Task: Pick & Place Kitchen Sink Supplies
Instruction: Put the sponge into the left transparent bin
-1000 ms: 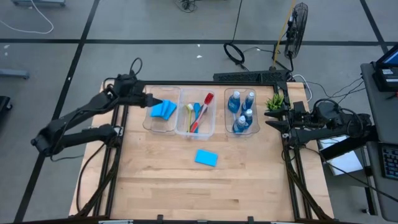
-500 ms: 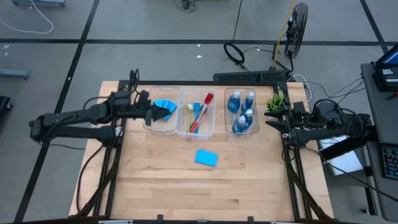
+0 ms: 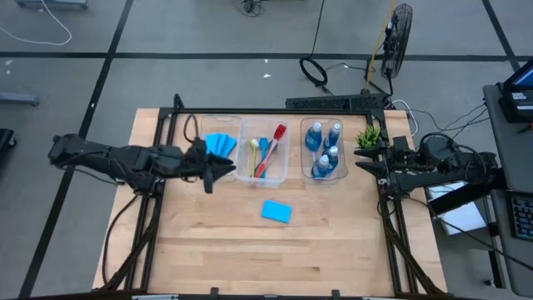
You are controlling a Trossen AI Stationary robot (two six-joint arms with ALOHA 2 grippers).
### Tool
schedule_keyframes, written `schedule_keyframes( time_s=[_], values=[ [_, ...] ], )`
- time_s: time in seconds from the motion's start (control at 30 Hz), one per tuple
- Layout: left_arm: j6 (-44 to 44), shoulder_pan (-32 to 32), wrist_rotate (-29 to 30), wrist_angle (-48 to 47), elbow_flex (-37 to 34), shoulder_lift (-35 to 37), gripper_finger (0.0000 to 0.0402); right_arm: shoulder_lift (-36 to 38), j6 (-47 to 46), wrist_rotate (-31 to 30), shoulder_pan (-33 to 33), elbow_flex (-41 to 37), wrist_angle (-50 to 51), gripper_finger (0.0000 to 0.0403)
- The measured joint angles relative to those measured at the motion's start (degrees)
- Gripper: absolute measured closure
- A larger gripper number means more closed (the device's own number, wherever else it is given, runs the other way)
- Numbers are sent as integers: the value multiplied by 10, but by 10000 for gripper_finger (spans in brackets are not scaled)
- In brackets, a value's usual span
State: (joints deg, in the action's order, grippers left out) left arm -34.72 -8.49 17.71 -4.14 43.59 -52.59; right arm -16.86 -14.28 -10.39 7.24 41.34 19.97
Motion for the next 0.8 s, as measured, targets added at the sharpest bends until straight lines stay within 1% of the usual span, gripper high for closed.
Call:
schedule_keyframes(
  time_s=[0.1, 0.2, 0.37, 0.47, 0.53, 0.6, 0.8],
  values=[
    [13, -23, 28, -73, 63, -51, 277, 0, 0, 0, 0, 0, 0, 237],
    [14, -38, 39, -150, 133, -109, 277, 0, 0, 0, 0, 0, 0, 236],
    [14, -52, 42, -247, 233, -205, 277, 0, 0, 0, 0, 0, 0, 236],
    [12, -58, 35, -285, 283, -256, 277, 0, 0, 0, 0, 0, 0, 236],
    [12, -60, 25, -304, 305, -283, 277, 0, 0, 0, 0, 0, 0, 237],
    [12, -63, 11, -303, 322, -306, 277, 0, 0, 0, 0, 0, 0, 238],
    [9, -79, -16, -296, 337, -360, 277, 0, 0, 0, 0, 0, 0, 238]
  ],
)
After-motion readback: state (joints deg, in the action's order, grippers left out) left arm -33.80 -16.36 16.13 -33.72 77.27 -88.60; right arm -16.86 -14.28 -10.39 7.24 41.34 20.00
